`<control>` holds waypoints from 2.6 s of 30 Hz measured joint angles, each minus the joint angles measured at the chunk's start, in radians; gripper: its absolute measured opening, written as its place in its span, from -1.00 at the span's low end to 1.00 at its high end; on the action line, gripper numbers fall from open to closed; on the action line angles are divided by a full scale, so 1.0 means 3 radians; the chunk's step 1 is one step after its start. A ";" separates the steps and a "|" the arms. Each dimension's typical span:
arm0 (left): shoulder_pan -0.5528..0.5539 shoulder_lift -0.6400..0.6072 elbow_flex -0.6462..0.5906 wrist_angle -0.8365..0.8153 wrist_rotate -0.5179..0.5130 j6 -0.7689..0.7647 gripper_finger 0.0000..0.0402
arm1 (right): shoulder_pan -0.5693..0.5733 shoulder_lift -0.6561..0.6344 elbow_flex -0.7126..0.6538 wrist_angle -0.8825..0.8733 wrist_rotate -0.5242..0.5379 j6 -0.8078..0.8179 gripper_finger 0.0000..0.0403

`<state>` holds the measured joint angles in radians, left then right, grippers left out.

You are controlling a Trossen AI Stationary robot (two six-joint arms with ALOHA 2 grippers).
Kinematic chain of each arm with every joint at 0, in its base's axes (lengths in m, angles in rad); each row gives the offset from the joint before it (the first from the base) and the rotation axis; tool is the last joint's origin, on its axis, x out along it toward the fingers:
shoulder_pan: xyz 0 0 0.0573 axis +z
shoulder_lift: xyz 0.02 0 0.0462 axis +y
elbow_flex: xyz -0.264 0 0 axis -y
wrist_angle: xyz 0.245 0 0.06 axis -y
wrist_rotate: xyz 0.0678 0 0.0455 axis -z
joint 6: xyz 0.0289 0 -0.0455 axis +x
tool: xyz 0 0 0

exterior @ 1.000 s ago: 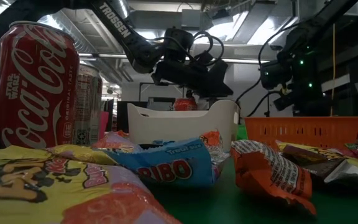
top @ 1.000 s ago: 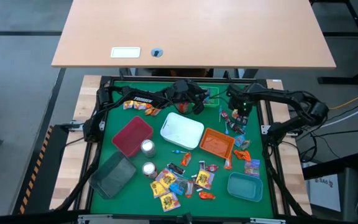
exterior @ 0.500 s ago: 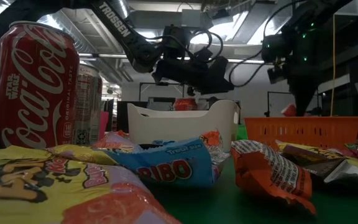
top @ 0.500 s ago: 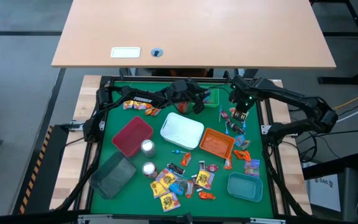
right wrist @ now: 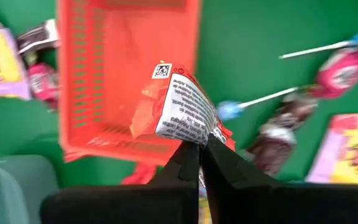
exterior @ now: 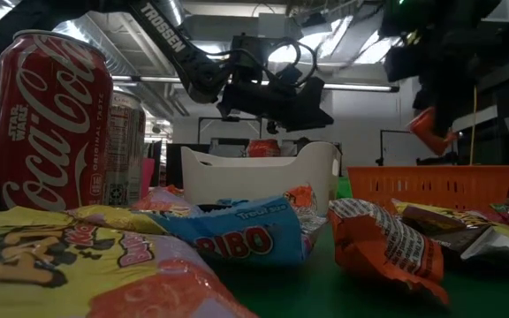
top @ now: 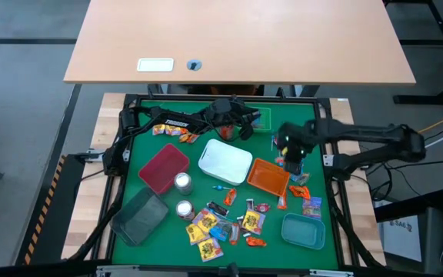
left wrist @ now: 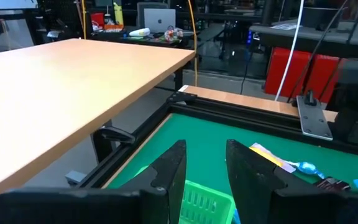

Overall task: Sort candy
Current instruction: Put the orange chocolate into the blue bin

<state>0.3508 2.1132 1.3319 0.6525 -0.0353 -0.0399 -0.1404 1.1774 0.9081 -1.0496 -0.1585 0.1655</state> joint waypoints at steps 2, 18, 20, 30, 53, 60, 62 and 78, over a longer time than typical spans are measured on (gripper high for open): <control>0.0000 0.0000 0.0000 0.0001 0.0000 0.0000 -0.48 | 0.0259 0.0005 0.0000 0.0001 0.0043 0.0284 -0.99; 0.0001 0.0000 0.0000 -0.0003 0.0000 -0.0001 -0.48 | 0.2076 0.0005 0.0000 0.0285 0.0233 0.2353 -0.98; 0.0001 0.0000 0.0000 -0.0003 0.0000 -0.0001 -0.48 | 0.2257 0.0005 0.0000 0.0380 0.0238 0.2537 -0.99; 0.0000 0.0000 0.0000 -0.0004 0.0000 -0.0003 -0.48 | 0.3004 0.0008 0.0000 0.0934 0.0215 0.3231 -0.96; 0.0000 0.0000 0.0000 -0.0037 -0.0001 -0.0003 -0.48 | 0.3327 0.0009 0.0000 0.1145 -0.0123 0.3814 -0.77; 0.0000 0.0000 0.0000 -0.0036 -0.0001 -0.0003 -0.48 | 0.3326 0.0009 0.0000 0.1131 -0.0123 0.3754 -0.42; 0.0000 0.0000 0.0000 -0.0036 -0.0001 -0.0003 -0.48 | 0.3325 0.0009 0.0000 0.1108 -0.0118 0.3709 -0.38; -0.0131 -0.0068 -0.0001 -0.0058 0.0000 0.0205 -0.48 | 0.2510 -0.0279 0.0000 0.0463 0.0363 0.2691 -0.43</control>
<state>0.3114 2.0928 1.3315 0.6351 -0.0353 0.0217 0.6125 1.0938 0.9081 -0.9107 -0.0497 0.9728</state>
